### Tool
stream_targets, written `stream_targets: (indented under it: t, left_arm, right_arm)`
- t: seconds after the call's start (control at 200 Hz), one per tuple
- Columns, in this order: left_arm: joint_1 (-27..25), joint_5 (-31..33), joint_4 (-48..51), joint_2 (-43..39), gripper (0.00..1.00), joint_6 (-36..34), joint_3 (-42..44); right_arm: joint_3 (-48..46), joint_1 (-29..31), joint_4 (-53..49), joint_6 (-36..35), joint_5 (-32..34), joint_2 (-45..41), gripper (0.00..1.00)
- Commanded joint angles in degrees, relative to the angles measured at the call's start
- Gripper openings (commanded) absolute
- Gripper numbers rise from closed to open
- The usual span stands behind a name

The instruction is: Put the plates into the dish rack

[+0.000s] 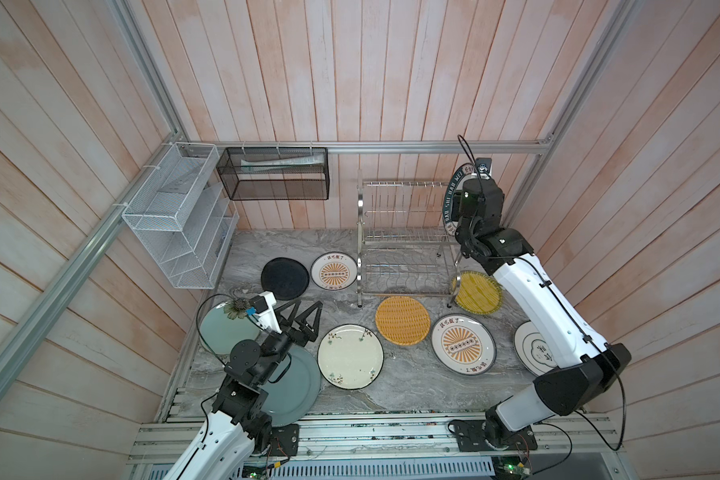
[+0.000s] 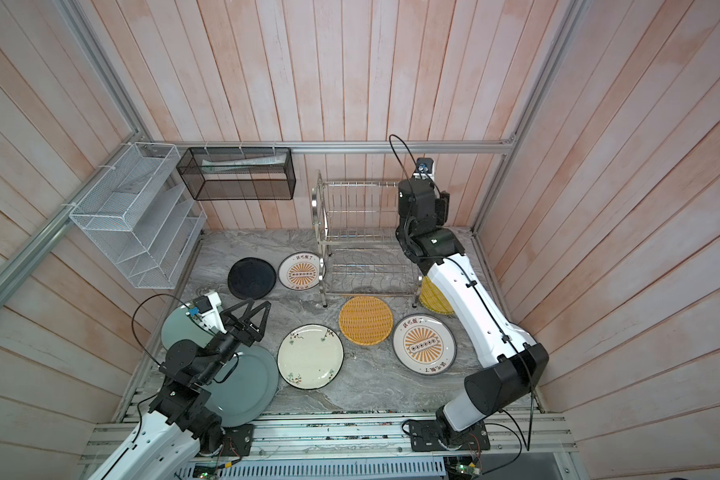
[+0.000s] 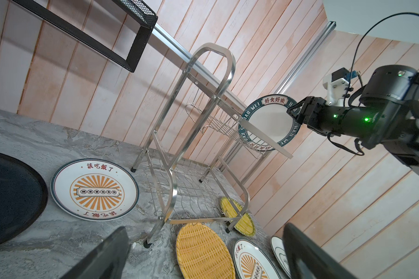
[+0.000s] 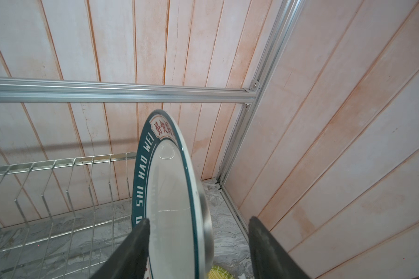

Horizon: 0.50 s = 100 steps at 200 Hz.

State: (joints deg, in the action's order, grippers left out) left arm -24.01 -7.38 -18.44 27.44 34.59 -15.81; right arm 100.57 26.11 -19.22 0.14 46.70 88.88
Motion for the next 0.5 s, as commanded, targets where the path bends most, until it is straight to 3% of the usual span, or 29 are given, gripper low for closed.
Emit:
stream_targets:
  t: [0.0,0.16,0.495]
  left_arm:
    - [0.11,0.52,0.20,0.09,1.00,0.30,0.41]
    - [0.12,0.52,0.99,0.13,1.00,0.61,-0.15]
    - [0.13,1.00,5.40,0.15,1.00,1.49,-1.97]
  right_arm:
    - [1.87,-0.18,-0.90,0.81,-1.02,-1.89,0.74]
    - [1.93,-0.19,-1.69,2.49,-3.33,-3.58,0.88]
    - [-2.34,-0.07,-2.49,8.68,-12.64,-12.97,0.98]
